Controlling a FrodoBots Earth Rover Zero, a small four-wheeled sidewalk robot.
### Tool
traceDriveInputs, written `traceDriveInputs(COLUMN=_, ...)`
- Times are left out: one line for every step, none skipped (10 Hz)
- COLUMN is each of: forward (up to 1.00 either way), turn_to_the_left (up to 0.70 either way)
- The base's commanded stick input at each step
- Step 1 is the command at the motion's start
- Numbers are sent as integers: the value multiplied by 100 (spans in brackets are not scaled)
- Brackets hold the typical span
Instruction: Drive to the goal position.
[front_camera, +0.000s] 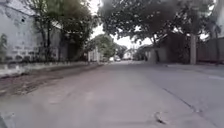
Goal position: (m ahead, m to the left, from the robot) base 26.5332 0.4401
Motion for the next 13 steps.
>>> traceDriveInputs(forward=100, turn_to_the_left=-33)
traceDriveInputs(forward=100, turn_to_the_left=-33)
traceDriveInputs(forward=100, turn_to_the_left=-33)
traceDriveInputs(forward=100, turn_to_the_left=1)
traceDriveInputs(forward=100, turn_to_the_left=7)
traceDriveInputs(forward=100, turn_to_the_left=7)
traceDriveInputs(forward=100, turn_to_the_left=7)
traceDriveInputs(forward=100, turn_to_the_left=7)
traceDriveInputs(forward=100, turn_to_the_left=7)
traceDriveInputs(forward=100, turn_to_the_left=7)
traceDriveInputs(forward=100, turn_to_the_left=7)
traceDriveInputs(forward=100, turn_to_the_left=7)
traceDriveInputs(forward=100, turn_to_the_left=7)
